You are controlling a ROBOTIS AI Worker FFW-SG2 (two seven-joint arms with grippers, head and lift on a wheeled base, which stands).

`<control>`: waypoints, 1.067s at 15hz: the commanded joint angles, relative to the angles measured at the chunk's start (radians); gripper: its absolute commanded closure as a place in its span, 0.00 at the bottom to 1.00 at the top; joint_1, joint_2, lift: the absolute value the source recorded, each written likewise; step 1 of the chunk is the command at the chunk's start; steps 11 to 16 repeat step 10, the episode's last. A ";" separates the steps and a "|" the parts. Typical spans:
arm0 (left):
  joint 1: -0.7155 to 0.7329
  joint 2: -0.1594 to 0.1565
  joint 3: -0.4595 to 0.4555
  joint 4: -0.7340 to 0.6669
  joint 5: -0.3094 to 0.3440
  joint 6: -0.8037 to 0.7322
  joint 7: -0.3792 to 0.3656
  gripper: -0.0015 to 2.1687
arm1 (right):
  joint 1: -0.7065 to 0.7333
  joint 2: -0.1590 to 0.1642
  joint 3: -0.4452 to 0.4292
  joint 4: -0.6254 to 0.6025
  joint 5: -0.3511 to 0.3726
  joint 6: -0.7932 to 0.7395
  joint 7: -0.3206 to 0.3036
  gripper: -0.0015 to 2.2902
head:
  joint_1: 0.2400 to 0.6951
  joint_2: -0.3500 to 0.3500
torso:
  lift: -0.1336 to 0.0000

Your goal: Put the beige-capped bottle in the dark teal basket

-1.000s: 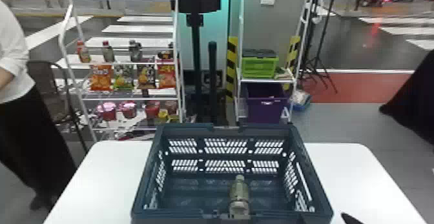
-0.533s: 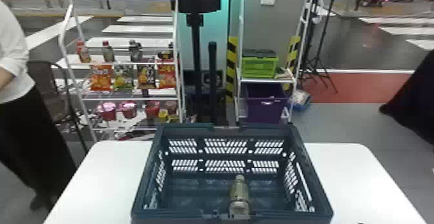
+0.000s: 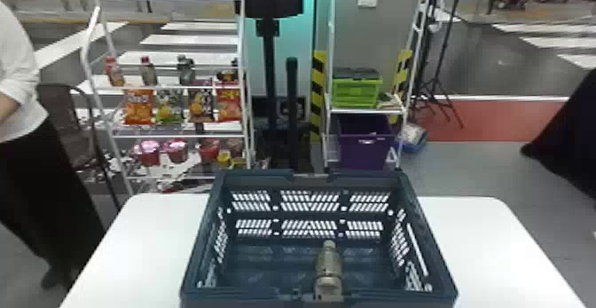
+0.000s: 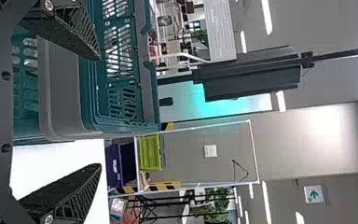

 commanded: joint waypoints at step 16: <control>0.004 0.002 -0.001 0.000 -0.001 0.000 -0.002 0.07 | 0.014 0.000 0.000 -0.005 0.000 0.000 0.000 0.03 | 0.57 0.50 | 1.00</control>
